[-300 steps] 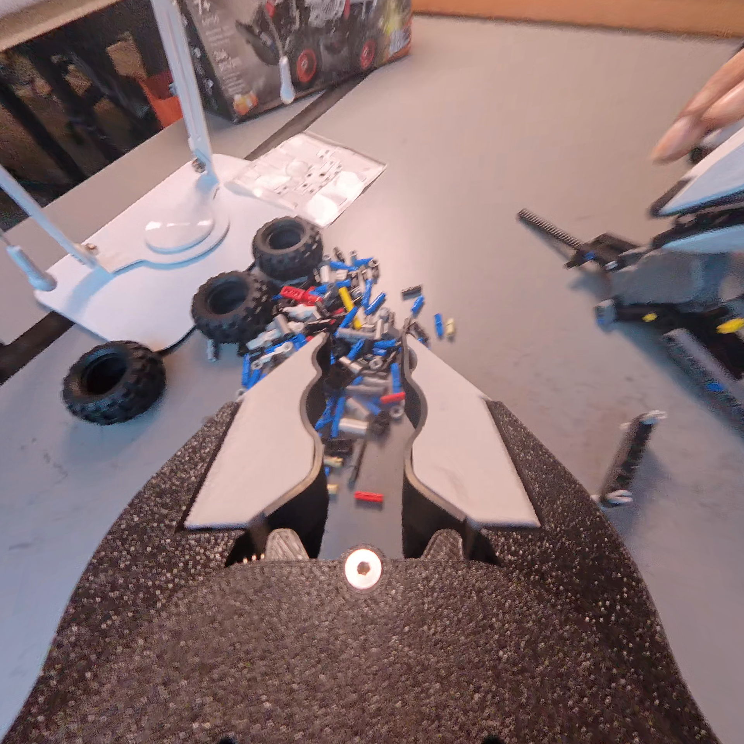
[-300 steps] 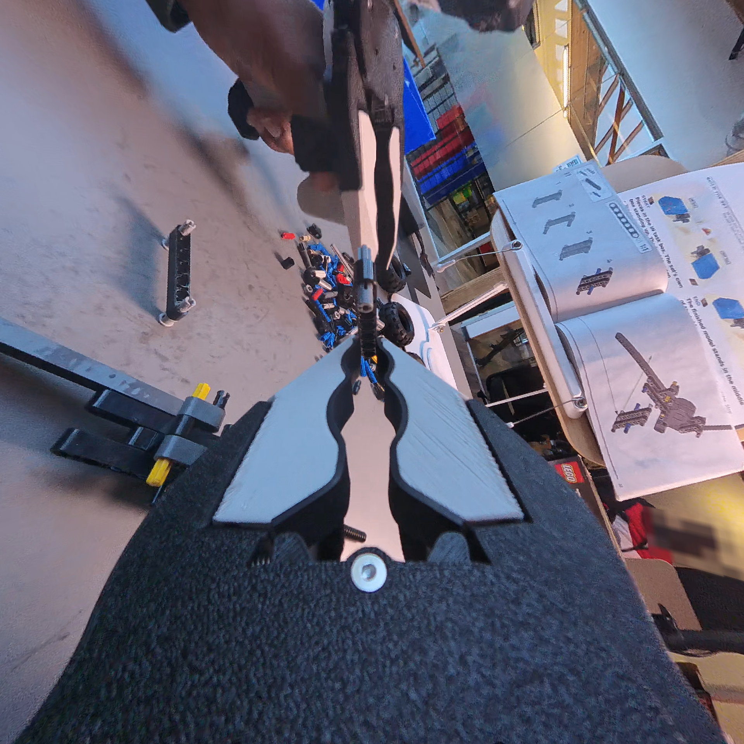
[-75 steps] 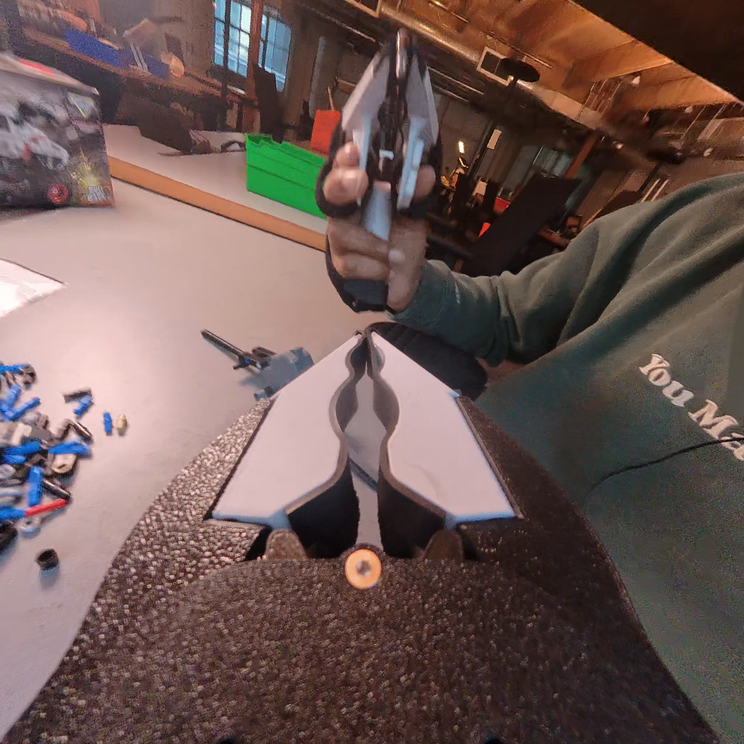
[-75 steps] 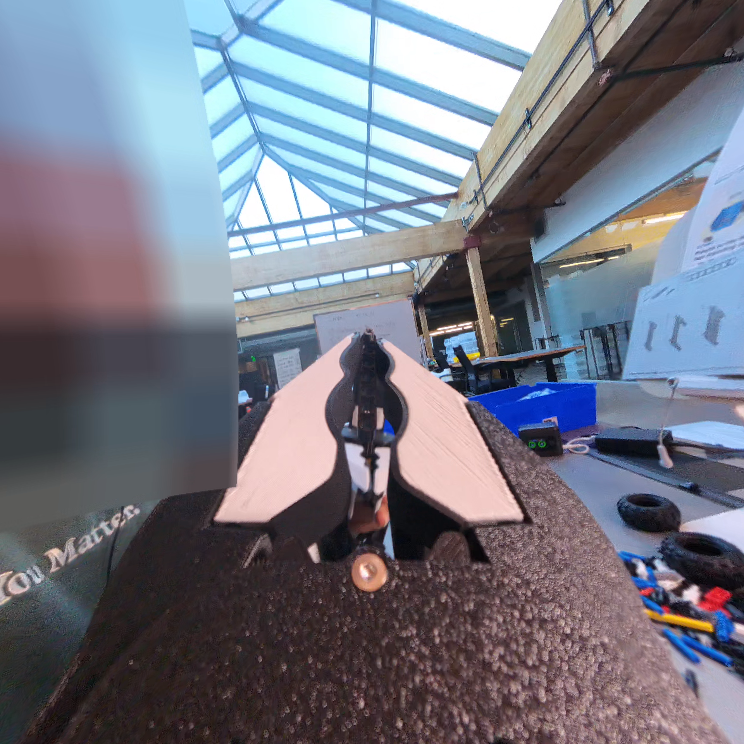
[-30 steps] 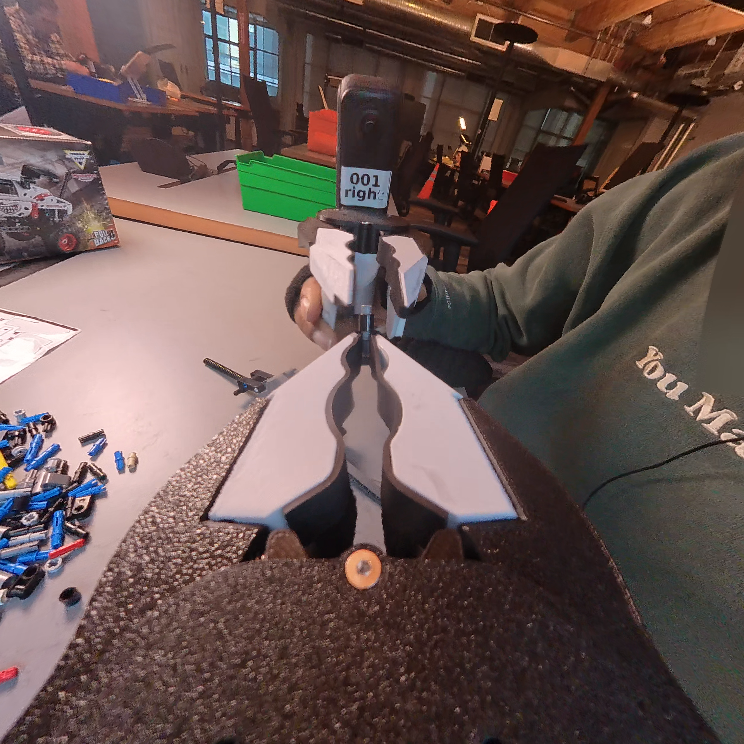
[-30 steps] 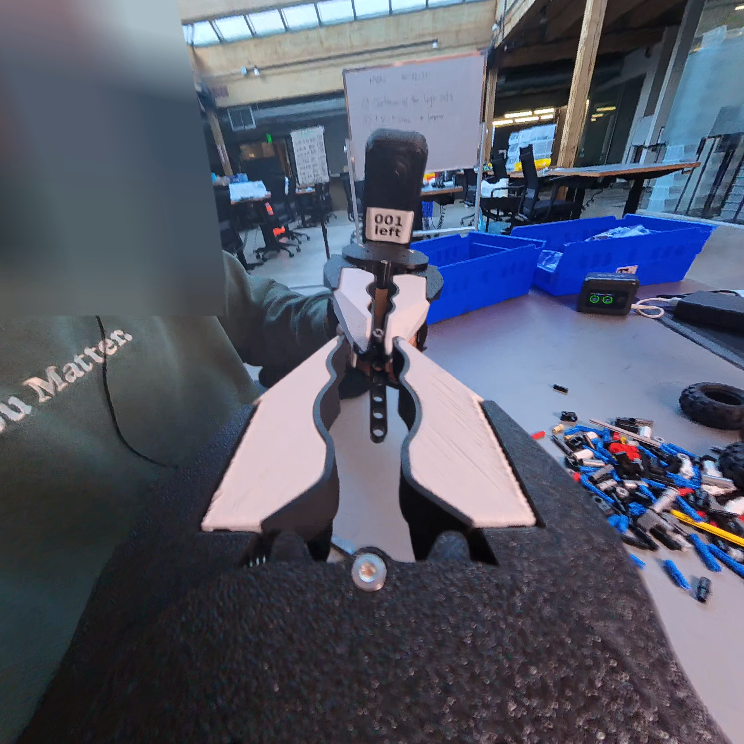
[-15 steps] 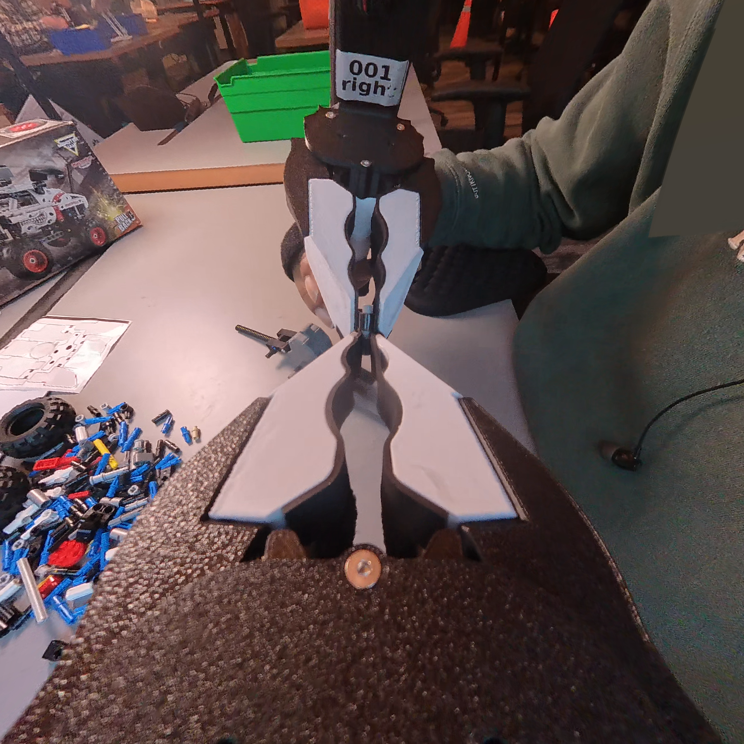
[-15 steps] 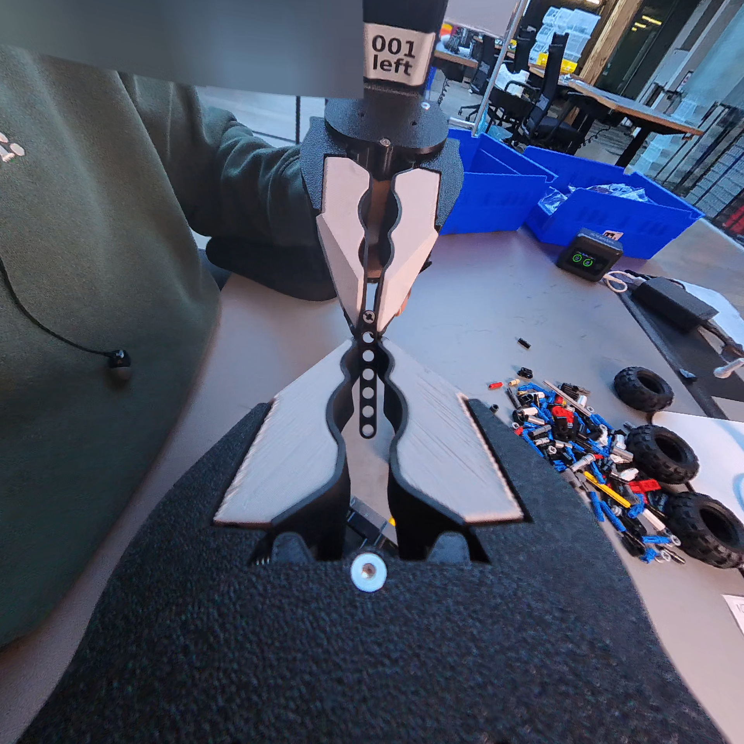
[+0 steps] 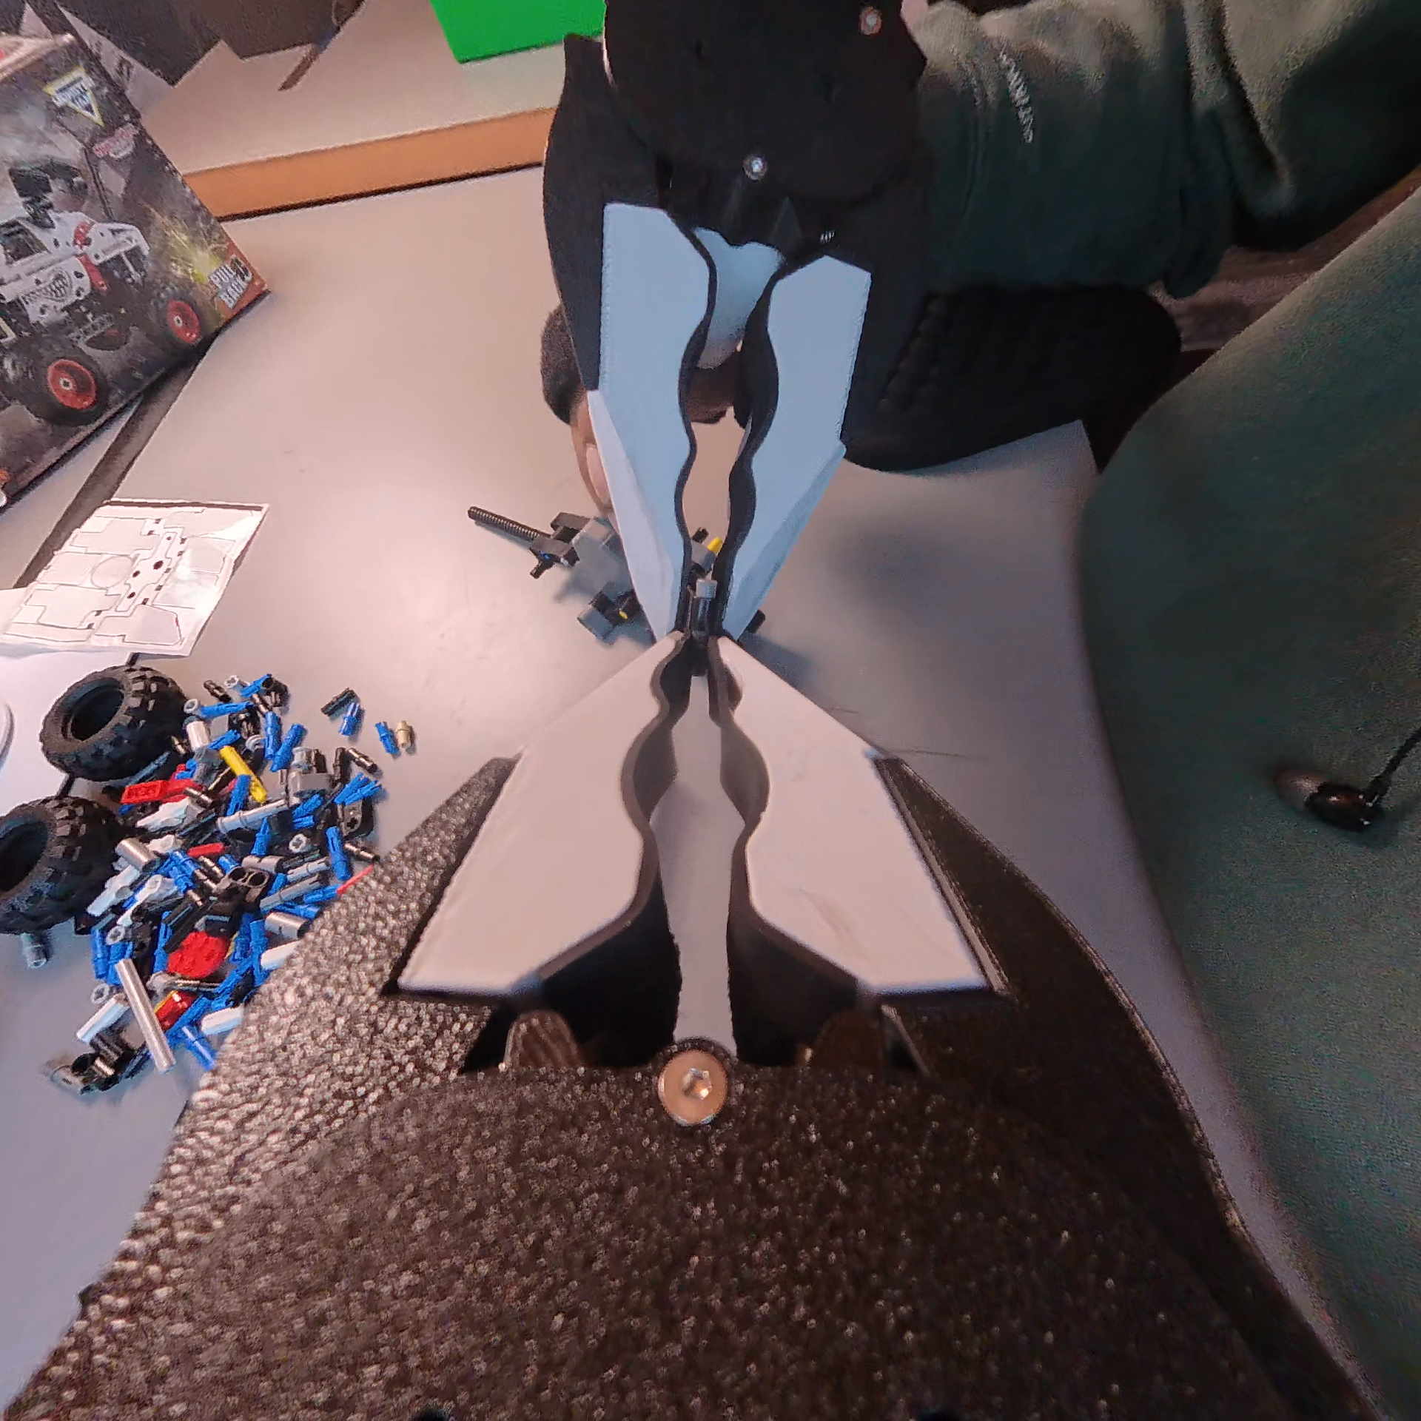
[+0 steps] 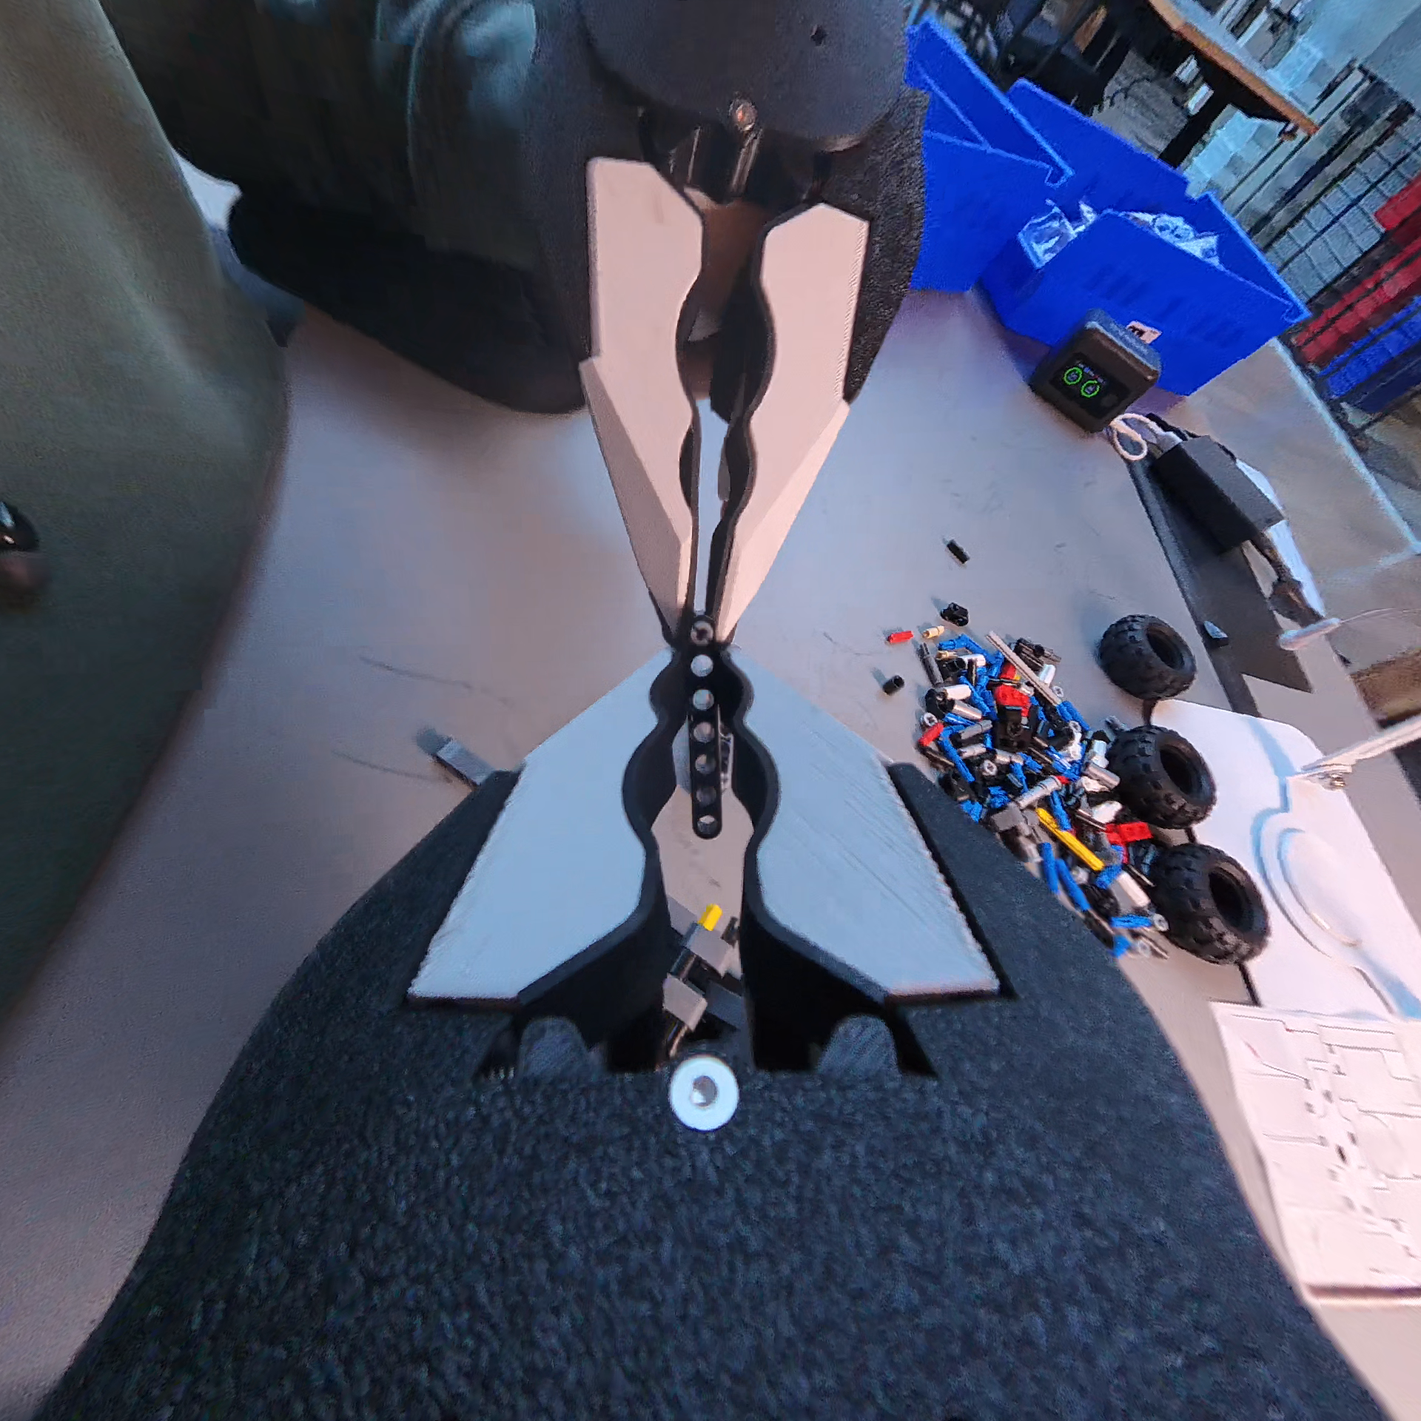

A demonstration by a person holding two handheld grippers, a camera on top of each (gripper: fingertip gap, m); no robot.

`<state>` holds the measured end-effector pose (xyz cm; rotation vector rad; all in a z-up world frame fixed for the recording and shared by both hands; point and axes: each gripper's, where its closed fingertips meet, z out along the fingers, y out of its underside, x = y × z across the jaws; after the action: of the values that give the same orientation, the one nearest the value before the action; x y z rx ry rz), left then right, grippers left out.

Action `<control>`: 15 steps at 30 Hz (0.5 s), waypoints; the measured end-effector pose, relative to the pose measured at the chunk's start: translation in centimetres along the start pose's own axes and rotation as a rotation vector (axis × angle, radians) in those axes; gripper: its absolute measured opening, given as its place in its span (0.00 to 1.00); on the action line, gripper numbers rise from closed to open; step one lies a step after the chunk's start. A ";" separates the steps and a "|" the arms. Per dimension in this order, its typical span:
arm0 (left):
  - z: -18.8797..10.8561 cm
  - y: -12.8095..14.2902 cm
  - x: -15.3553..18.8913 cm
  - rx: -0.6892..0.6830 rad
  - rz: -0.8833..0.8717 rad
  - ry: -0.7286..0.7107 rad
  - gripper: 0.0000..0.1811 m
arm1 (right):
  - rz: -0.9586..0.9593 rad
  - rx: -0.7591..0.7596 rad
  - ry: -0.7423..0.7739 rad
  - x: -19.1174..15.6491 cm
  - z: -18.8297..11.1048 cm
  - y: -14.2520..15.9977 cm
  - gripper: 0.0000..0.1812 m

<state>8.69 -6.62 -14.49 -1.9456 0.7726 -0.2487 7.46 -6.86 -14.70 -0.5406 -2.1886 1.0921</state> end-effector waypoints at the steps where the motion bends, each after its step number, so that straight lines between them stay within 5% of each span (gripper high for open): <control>1: 0.0 -0.2 0.1 0.013 -0.008 0.009 0.02 | 0.027 0.023 -0.016 -0.1 -0.2 -0.2 0.03; 15: -0.7 -1.9 1.4 0.117 -0.035 0.096 0.02 | 0.002 0.118 -0.057 -1.0 -1.8 -2.2 0.03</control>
<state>10.22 -7.41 -12.71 -1.8482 0.7692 -0.4031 9.26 -7.75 -12.47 -0.4646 -2.1560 1.2426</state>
